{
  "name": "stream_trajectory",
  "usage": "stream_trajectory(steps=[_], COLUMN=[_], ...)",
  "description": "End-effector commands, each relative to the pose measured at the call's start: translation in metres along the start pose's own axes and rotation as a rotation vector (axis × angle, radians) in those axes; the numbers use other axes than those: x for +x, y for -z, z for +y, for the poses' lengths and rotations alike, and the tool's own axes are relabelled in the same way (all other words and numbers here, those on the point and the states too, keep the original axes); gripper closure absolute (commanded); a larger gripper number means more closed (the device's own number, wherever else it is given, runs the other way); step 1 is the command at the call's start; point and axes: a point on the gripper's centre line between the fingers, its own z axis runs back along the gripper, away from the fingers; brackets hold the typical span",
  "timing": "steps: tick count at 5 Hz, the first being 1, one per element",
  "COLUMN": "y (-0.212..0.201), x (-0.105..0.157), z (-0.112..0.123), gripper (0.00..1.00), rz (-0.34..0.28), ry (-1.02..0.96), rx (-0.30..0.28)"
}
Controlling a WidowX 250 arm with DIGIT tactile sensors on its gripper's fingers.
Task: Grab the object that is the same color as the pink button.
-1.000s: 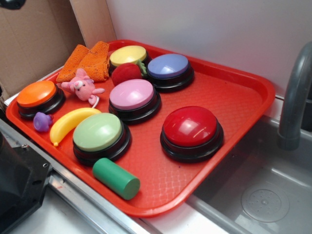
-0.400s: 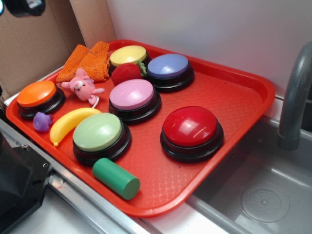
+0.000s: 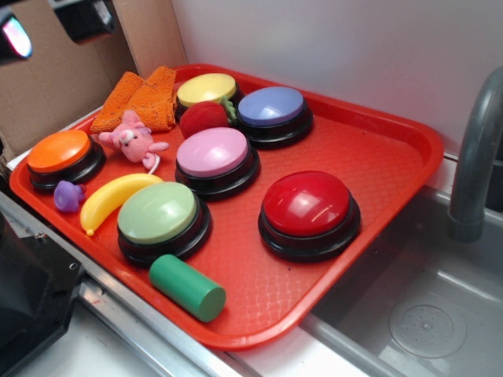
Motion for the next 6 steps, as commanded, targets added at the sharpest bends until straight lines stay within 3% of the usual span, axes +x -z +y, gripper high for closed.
stream_trajectory(steps=[1, 2, 3, 4, 6], y=[0.043, 0.074, 0.101, 0.122, 0.141], x=[0.048, 0.076, 0.088, 0.091, 0.073], z=[0.015, 0.018, 0.019, 0.020, 0.022], gripper=[0.00, 0.00, 0.00, 0.00, 0.00], rz=[-0.150, -0.200, -0.221, -0.214, -0.161], ry=[-0.474, -0.658, -0.711, -0.728, -0.714], rx=[-0.022, 0.029, 0.076, 0.116, 0.138])
